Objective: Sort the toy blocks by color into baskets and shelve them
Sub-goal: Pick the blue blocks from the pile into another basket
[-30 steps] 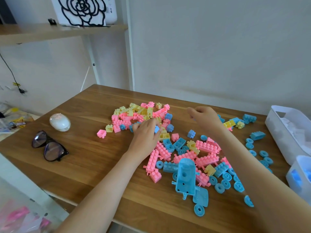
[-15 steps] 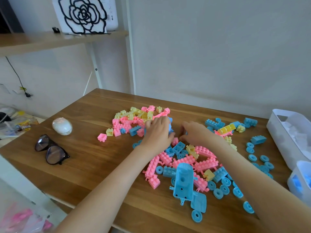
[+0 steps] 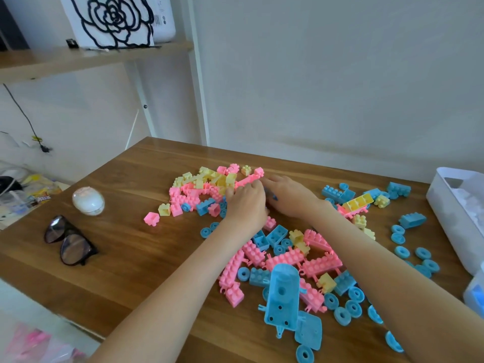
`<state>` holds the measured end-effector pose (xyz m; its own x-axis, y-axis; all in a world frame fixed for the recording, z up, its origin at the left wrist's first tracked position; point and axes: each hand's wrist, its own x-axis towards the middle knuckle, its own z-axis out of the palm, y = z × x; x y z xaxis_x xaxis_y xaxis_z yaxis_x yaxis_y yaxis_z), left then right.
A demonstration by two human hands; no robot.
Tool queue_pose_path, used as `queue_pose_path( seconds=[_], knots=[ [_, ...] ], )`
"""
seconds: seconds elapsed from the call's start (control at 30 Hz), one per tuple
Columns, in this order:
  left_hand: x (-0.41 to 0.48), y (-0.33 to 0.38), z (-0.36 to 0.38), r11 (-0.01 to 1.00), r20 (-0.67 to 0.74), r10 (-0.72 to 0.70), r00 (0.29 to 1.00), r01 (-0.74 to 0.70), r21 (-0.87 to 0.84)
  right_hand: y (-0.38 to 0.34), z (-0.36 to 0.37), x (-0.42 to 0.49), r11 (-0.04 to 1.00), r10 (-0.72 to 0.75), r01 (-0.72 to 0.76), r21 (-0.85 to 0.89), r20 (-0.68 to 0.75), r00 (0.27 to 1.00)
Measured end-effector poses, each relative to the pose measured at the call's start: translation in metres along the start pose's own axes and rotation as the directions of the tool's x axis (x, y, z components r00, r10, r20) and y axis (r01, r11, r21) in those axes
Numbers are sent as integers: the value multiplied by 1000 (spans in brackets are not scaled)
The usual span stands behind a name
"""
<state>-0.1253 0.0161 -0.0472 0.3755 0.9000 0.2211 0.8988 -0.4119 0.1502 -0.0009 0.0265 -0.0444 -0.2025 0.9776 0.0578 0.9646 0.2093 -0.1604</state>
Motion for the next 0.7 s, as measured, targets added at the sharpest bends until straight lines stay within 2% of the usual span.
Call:
queue_pose_path(
  seconds=[0.17, 0.33, 0.43, 0.57, 0.63, 0.7],
  knots=[
    [-8, 3, -4, 995, -6, -5, 1000, 4, -100, 0, -2, -11, 996, 56, -52, 66, -57, 997],
    [-25, 6, -22, 879, -53, -88, 995, 53, -474, 5, -6, -30, 977, 159, -157, 145, -4, 987],
    [-38, 14, -30, 735, 28, -189, 982, 160, -658, 0, -13, -51, 935, 245, -217, 282, -69, 967],
    [-50, 22, -34, 443, 206, -358, 911, 360, -821, -11, -31, -87, 850, 281, -176, 496, -146, 948],
    [-54, 29, -33, 342, 308, -363, 879, 433, -834, -17, -37, -105, 770, 275, -152, 619, -107, 956],
    [-59, 38, -33, 236, 388, -306, 869, 465, -853, -18, -41, -121, 677, 263, -133, 724, -69, 962]
  ],
)
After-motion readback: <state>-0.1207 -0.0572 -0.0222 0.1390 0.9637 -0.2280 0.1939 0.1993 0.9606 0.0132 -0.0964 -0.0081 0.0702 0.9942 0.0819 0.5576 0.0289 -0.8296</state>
